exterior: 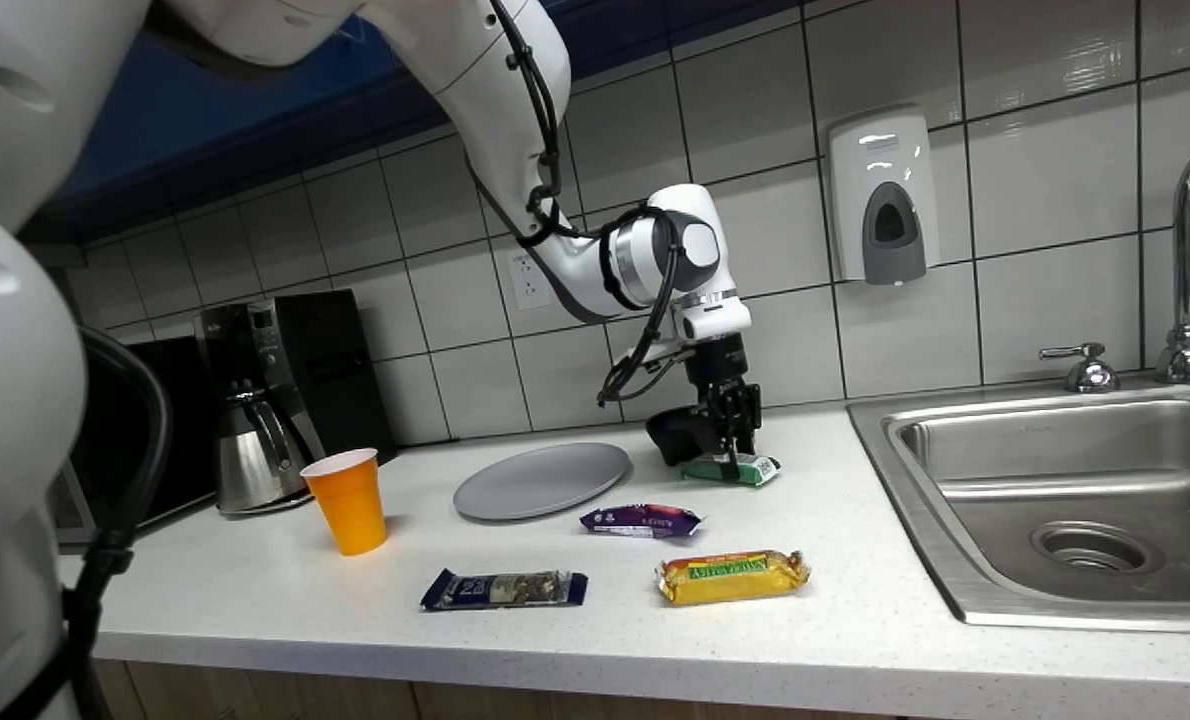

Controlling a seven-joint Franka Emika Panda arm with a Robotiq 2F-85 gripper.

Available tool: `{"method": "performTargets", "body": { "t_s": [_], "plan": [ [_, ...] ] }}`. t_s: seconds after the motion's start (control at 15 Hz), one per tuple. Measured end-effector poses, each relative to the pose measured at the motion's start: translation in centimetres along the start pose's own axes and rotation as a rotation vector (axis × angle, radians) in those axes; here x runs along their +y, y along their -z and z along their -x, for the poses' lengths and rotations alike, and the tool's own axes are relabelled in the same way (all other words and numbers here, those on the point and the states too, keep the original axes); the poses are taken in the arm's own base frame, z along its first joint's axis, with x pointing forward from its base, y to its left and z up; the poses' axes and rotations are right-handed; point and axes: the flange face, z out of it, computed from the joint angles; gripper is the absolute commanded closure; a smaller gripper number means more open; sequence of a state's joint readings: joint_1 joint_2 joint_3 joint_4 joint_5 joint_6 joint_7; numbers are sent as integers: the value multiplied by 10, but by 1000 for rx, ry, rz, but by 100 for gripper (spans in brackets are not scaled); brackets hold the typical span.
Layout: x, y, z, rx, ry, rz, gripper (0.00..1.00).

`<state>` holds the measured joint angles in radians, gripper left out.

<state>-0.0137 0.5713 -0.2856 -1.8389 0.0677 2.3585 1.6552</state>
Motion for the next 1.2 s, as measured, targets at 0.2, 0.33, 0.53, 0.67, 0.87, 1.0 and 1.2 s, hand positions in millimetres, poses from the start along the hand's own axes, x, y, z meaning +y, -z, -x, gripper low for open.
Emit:
{"method": "performTargets", "body": {
  "t_s": [0.2, 0.33, 0.53, 0.67, 0.87, 1.0, 1.2],
  "plan": [
    [1, 14, -8, 9, 1, -18, 83],
    [4, 26, -11, 12, 8, -31, 83],
    [12, 43, -13, 12, 22, -46, 83],
    [19, 52, -9, 10, 38, -52, 83],
    [30, 62, 5, 0, 72, -58, 83],
    [36, 67, 19, -5, 104, -60, 83],
    [44, 69, 43, -16, 155, -60, 83]
  ]
}}
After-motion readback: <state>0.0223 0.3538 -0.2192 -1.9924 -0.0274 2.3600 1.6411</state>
